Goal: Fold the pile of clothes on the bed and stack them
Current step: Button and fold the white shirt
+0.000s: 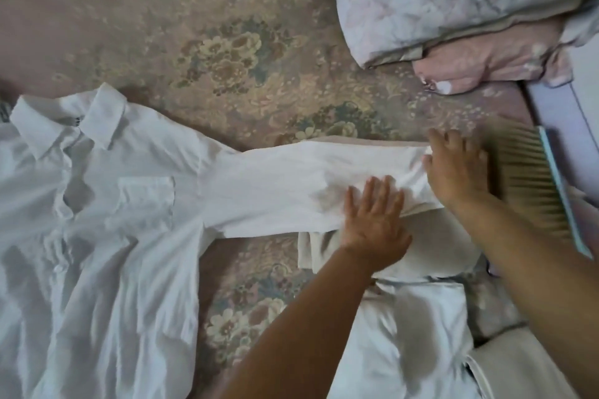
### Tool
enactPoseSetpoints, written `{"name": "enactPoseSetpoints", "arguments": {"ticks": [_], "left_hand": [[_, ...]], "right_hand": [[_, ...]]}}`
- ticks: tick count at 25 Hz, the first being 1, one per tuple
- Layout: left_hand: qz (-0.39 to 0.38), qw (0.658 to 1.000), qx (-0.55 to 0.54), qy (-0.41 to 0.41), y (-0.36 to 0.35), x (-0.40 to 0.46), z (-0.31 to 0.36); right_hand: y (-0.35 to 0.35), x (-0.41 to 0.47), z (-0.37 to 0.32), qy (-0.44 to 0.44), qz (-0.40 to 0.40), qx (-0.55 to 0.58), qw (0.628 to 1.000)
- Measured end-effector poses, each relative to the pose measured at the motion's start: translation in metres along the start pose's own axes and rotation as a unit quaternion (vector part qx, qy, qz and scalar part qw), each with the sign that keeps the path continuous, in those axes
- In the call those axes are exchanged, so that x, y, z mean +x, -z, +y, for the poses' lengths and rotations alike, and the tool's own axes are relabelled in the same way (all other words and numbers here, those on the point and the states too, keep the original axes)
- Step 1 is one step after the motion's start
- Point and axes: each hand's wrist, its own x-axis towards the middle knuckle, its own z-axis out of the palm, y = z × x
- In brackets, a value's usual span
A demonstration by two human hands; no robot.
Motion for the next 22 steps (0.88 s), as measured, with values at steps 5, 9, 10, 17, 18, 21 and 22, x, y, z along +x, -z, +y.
{"name": "enactPoseSetpoints", "arguments": {"ticks": [5,9,10,17,18,21,22], "left_hand": [[0.209,0.967,0.139,-0.038,-0.019,-0.006,-0.067],[0.165,0.967,0.192,-0.027,-0.031,0.004,-0.077],[0.155,0.967,0.2,-0.028,-0.031,0.006,-0.075],[0.128,0.974,0.174,-0.067,-0.03,-0.098,-0.127],[0.122,0.976,0.171,-0.051,-0.033,-0.129,-0.147],[0.104,0.976,0.191,0.016,-0.047,-0.253,-0.221],[0.109,0.973,0.203,0.025,-0.055,-0.296,-0.246]], "right_hand": [[-0.051,-0.056,-0.029,0.165,0.108,0.012,0.98],[-0.072,-0.05,-0.009,0.135,-0.016,-0.016,0.991],[-0.072,-0.049,-0.003,0.109,-0.032,-0.022,0.993],[-0.035,-0.092,-0.069,0.119,0.023,0.039,0.992],[-0.029,-0.106,-0.095,0.173,0.037,0.052,0.983],[-0.026,-0.178,-0.193,0.309,0.066,0.11,0.942],[-0.031,-0.205,-0.224,0.344,0.061,0.122,0.929]]}}
